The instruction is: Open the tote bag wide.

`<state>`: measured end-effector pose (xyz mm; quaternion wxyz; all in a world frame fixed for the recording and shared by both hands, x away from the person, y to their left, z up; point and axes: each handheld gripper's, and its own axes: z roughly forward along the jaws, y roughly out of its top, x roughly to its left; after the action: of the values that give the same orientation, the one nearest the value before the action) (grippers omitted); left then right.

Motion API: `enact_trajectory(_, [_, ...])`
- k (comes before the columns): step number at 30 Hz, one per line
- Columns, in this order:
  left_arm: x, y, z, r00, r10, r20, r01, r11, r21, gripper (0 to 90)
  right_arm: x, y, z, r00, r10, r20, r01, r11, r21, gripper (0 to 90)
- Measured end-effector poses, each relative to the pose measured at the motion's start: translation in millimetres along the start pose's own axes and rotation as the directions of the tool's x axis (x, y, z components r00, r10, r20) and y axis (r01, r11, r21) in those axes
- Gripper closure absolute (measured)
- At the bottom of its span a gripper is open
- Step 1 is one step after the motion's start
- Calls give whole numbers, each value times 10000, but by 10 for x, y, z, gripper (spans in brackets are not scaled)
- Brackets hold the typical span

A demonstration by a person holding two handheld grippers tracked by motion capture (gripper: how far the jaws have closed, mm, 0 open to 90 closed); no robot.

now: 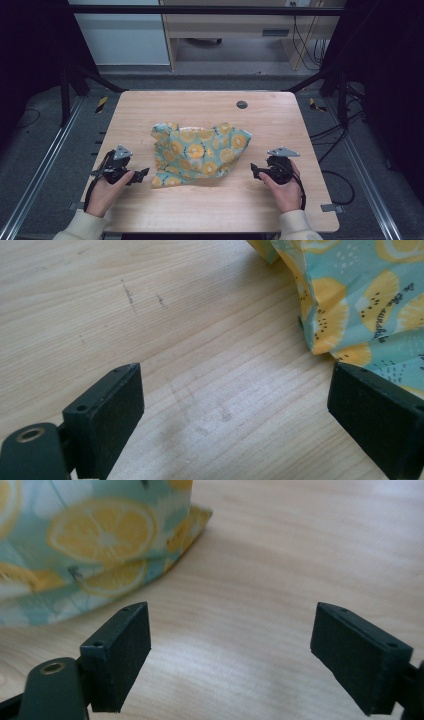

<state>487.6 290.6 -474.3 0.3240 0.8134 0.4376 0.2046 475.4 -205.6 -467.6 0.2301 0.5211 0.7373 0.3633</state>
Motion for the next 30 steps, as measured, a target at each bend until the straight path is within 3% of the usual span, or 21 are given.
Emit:
enact_trajectory(8, [-61, 5, 17, 9999, 145, -1, -145, 9993, 352, 92, 113, 327, -156, 9965, -730, -413, 714, 9967, -393, 211])
enact_trajectory(18, [-65, 10, 17, 9997, 238, -44, -235, 9986, 472, 92, 324, 992, -413, 9825, -1646, -867, 1589, 9849, -694, 188])
enact_trajectory(23, [-80, 15, 26, 9994, 334, -60, -330, 9981, 516, 92, 464, 1228, -299, 9682, -2280, -1031, 2244, 9734, -457, 175])
enact_trajectory(26, [-74, 17, 15, 9994, 325, -94, -320, 9984, 472, 92, 549, 1331, -142, 9625, -2384, -1297, 2373, 9711, -244, 176])
enact_trajectory(30, [-71, 17, 16, 9995, 319, -76, -315, 9983, 481, 92, 606, 1418, 75, 9625, -2254, -1510, 2298, 9732, 118, 184])
